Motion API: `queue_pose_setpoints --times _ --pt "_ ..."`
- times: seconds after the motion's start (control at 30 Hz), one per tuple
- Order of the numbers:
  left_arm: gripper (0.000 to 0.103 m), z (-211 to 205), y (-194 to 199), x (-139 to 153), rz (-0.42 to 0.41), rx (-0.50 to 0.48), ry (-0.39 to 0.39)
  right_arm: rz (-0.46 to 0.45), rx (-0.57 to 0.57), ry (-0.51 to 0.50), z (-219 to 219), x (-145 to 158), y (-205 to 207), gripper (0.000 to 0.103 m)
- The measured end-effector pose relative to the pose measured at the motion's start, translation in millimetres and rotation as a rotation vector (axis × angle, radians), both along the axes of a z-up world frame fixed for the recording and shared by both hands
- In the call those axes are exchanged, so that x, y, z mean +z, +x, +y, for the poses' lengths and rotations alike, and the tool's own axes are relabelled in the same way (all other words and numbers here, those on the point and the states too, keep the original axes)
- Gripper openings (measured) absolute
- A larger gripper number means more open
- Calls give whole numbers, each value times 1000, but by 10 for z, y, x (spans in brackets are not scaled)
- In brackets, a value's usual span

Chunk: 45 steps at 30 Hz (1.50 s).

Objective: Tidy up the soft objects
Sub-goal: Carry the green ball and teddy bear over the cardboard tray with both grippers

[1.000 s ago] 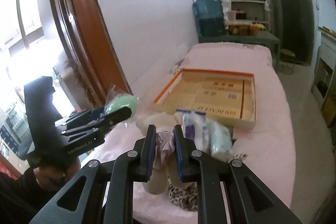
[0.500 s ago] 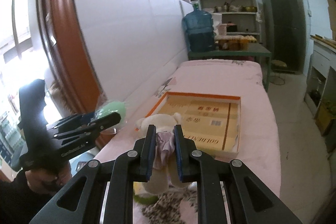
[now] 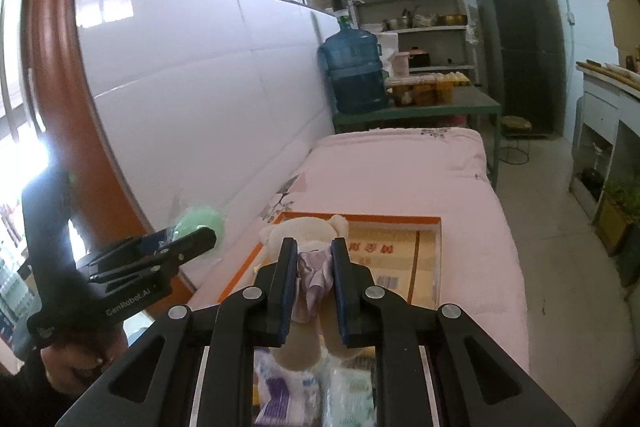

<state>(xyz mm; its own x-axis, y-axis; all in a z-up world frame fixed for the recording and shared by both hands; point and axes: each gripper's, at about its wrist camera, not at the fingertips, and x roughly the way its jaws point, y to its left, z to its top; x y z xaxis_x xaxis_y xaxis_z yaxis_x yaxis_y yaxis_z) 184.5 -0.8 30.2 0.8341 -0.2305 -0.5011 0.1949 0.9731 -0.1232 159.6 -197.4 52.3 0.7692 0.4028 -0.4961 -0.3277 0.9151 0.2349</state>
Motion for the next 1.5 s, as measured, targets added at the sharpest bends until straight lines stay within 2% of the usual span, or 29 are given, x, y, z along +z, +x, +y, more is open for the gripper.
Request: queue_pose_setpoints --times 0.57,0.77,1.03,1.5 --pt "41 123 944 -348 92 68 8 64 -17 7 140 -240 995 18" --pt "41 149 1213 -463 120 70 36 106 -22 -7 219 -400 1303 18" --pt "41 171 1578 -689 189 65 28 175 -39 -46 322 -706 1662 18" --pt "41 152 1835 -1030 256 73 20 258 -42 -67 427 -1171 2093 18"
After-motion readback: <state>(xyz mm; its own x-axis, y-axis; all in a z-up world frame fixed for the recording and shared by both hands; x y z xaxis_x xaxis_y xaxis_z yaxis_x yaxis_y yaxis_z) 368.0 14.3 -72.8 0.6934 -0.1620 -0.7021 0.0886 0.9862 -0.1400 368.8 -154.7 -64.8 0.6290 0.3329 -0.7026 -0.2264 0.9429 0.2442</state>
